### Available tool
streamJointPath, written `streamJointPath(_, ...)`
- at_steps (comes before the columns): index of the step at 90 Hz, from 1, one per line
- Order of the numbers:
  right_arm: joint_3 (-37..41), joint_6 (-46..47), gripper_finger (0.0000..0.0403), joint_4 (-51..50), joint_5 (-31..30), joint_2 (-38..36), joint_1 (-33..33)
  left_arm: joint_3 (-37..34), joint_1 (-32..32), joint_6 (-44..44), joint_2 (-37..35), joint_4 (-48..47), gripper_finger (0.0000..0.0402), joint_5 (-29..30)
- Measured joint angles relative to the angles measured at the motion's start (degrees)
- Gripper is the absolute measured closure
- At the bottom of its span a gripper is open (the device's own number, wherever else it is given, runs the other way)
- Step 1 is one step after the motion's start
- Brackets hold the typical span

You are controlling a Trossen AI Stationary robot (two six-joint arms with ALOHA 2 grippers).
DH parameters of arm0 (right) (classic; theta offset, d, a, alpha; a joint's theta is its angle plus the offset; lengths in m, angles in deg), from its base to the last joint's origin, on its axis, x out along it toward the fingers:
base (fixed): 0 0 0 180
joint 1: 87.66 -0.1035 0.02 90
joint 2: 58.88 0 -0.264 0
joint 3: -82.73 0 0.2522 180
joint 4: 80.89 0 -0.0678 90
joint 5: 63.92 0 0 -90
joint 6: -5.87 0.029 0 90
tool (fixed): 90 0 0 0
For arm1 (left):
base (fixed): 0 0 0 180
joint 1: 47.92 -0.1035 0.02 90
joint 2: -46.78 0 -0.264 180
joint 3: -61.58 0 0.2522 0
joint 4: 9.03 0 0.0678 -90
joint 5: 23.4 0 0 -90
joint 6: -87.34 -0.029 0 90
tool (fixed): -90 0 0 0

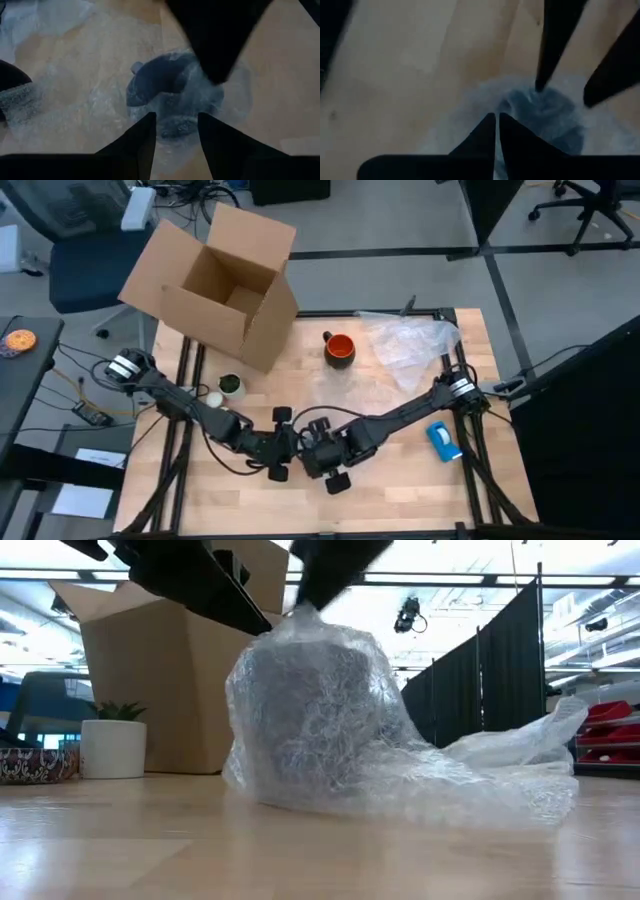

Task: Wrap mug
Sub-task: Wrap the blue mug with bubble wrap

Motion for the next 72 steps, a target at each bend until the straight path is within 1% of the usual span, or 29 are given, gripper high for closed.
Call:
streamJointPath(18,4.9,0.1,0.0403,3.9,-0.1,0.0,2.2,0.1,0.0,0.1,0.6,0.6,0.0273,0.0)
streamJointPath(41,8.3,0.1,0.0403,7.5,0.5,0.0,4.6,0.1,0.0,-0.1,5.2,3.6,0.0273,-0.8)
streamJointPath(55,7.9,0.1,0.0403,6.2,1.1,-0.2,4.4,0.2,0.0,-0.2,5.8,3.9,0.0273,-0.9)
streamJointPath(65,4.7,0.1,0.0403,0.9,0.8,-0.3,3.6,0.2,0.0,-0.3,5.8,5.0,0.0273,-1.2)
streamJointPath(72,2.0,0.1,0.0403,-2.0,-1.4,-0.3,2.8,0.2,0.2,-0.4,5.7,4.7,0.0273,-2.0)
